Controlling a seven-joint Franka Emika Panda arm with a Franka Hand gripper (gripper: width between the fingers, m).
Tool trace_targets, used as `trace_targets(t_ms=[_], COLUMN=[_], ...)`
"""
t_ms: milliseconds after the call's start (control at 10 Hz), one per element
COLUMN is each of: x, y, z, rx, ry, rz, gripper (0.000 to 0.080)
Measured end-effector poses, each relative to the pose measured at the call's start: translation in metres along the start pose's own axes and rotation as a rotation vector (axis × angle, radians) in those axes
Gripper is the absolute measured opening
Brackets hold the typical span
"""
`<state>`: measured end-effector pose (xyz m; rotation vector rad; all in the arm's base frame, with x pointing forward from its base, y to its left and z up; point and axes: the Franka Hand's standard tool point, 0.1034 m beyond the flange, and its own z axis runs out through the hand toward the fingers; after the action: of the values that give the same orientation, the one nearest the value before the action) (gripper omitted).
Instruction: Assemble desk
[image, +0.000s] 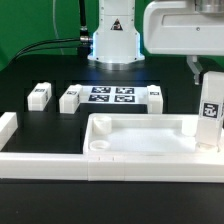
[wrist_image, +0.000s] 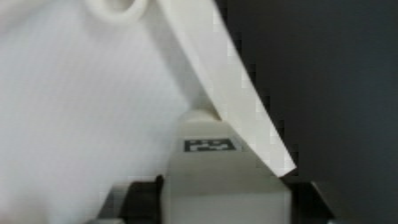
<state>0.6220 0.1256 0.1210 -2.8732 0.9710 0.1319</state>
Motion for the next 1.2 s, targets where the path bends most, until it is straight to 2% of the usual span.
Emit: trace_targets(t_ms=[300, 400, 500, 600, 1100, 1200], x=[0.0001, 0.0002, 0.0019, 0.0008, 0.0012, 0.0026], y=[-0.0011, -0.0010, -0.0023, -0.0051, -0.0043, -0.0030], z=[0.0003, 0.0004, -0.0013, -0.0017, -0.0007, -0.0006], rx=[0.001, 0.001, 0.002, 0.005, 0.001, -0.030], ry=[0.003, 0.003, 0.009, 0.014, 0.013, 0.029], rz=[0.069, 0.051, -0.044, -0.103, -0.469, -0.605], gripper=[0.0296, 0.0535, 0.0535, 0.0624, 0.0649, 0.0649])
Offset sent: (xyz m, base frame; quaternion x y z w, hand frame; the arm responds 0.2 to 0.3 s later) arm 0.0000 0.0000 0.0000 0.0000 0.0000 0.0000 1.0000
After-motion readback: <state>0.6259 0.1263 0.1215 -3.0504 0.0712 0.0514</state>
